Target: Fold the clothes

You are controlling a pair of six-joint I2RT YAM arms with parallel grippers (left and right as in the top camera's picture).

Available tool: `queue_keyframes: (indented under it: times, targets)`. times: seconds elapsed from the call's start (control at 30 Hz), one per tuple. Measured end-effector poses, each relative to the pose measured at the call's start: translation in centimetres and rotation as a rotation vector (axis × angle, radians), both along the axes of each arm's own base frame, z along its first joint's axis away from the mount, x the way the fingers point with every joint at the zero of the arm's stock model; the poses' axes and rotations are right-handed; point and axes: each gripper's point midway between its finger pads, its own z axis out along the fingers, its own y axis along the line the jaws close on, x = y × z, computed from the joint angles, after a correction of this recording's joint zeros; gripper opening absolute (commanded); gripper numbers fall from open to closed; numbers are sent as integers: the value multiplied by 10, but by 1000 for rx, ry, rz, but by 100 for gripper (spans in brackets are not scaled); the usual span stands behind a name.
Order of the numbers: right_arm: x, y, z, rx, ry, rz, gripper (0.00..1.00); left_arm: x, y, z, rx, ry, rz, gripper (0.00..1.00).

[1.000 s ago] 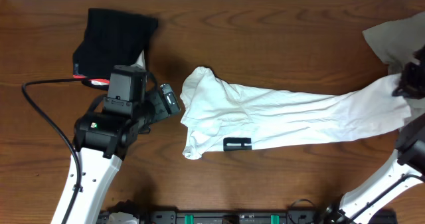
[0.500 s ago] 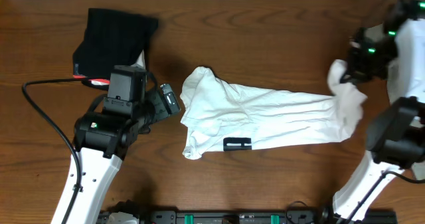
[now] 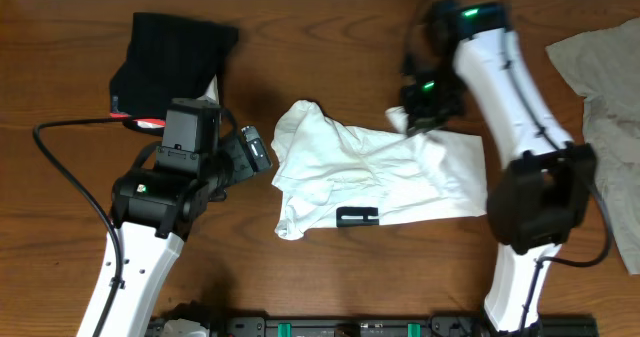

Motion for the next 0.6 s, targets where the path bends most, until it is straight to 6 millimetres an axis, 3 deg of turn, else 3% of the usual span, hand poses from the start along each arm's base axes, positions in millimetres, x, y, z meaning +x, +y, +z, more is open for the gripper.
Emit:
queue_keyframes:
  times: [0.17, 0.4, 0.47, 0.5, 0.6]
  targets:
    - [-24, 42, -37, -24, 12, 68, 8, 0, 0, 0, 0, 0, 0, 98]
    - [-39, 60, -77, -38, 6, 63, 66, 0, 0, 0, 0, 0, 0, 98]
    - [-37, 61, -79, -31, -6, 75, 94, 0, 0, 0, 0, 0, 0, 98]
    - [-36, 61, -78, -29, -8, 80, 99, 0, 0, 0, 0, 0, 0, 98]
    - [-33, 52, -67, -28, 7, 86, 99, 0, 0, 0, 0, 0, 0, 98]
